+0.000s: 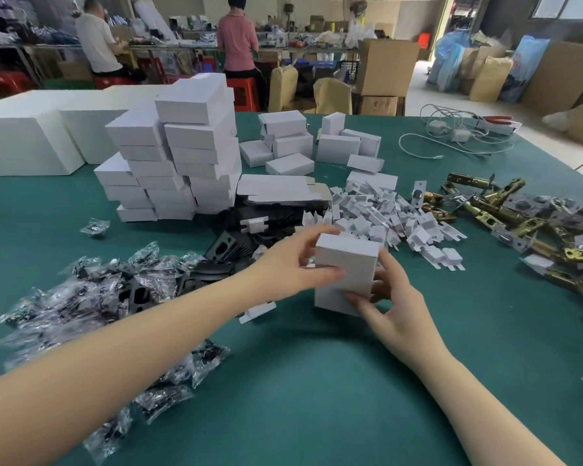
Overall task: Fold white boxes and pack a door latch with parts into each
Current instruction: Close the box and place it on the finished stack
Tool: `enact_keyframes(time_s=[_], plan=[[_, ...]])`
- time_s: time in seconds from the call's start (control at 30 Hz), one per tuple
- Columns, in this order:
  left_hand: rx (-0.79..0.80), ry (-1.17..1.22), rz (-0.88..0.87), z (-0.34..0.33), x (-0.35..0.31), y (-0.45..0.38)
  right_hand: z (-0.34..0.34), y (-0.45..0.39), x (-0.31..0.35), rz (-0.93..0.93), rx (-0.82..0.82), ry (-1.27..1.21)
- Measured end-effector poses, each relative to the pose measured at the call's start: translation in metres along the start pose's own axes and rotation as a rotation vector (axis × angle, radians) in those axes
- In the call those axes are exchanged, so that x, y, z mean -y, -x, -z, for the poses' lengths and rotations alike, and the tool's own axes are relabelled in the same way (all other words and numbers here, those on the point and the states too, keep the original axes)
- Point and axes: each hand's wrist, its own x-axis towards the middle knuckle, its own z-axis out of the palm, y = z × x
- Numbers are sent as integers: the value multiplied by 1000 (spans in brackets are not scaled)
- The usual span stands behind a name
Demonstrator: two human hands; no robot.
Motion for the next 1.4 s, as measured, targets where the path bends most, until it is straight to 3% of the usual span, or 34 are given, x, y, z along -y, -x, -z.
enact_keyframes(time_s=[0.13, 0.27, 0.37, 0.5, 0.57, 0.7, 0.97, 1.1, 1.4], plan=[[-131, 50, -88, 7, -7, 0, 1, 0, -4, 9, -75, -52], [-503, 194, -153, 69, -12, 22, 1, -1, -4, -13, -86, -35], [-714, -40, -135, 134, -5, 39, -1, -3, -6, -17, -48, 44], [-848, -338, 28, 188, 29, 62, -1, -5, -8, -29, -22, 106], [-830, -544, 94, 197, 50, 72, 1, -6, -9, -48, -16, 116], [-725, -1211, 177, 206, 85, 75, -1, -5, -14, -97, -3, 118], [-435, -1503, 425, 195, 92, 44, 0, -6, -19, -109, 3, 100], [-294, -1507, 562, 195, 84, 37, 0, -5, -18, -114, 7, 114], [-324, -1126, 678, 197, 90, 41, -1, -6, -18, -116, 5, 122]])
